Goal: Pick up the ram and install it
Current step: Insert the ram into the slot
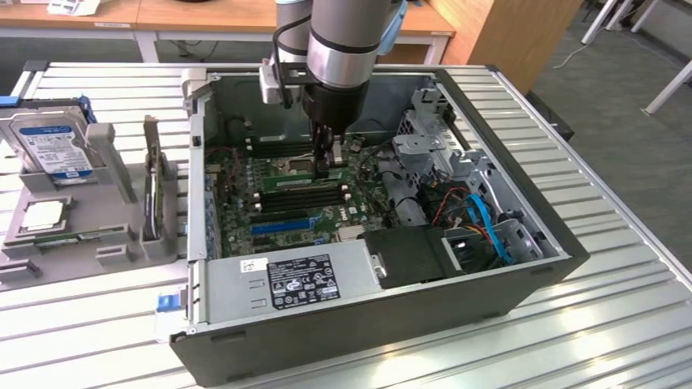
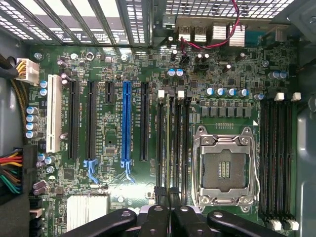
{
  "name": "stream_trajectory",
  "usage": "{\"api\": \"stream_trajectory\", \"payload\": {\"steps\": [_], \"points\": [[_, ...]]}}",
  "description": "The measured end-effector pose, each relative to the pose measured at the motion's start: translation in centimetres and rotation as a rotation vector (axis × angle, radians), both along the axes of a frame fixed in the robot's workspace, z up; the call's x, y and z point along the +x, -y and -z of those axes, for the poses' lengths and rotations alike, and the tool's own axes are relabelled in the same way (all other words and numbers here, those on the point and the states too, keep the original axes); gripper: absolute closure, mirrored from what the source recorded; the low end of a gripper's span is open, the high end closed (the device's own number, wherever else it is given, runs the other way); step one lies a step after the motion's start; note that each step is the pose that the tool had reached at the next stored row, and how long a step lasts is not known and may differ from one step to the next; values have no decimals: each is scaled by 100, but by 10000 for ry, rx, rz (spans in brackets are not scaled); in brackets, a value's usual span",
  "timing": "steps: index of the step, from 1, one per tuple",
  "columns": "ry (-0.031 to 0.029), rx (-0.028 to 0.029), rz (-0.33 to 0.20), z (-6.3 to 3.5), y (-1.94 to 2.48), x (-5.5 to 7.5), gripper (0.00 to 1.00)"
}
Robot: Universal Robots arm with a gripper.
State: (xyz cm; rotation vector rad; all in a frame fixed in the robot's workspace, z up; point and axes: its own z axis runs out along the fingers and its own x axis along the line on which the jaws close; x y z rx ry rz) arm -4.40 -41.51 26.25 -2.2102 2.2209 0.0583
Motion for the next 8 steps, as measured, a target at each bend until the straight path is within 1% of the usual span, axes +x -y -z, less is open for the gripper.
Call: {"api": "stream_trajectory", "payload": {"steps": [8], "points": [[1, 1, 1, 85, 3, 0, 88]]}}
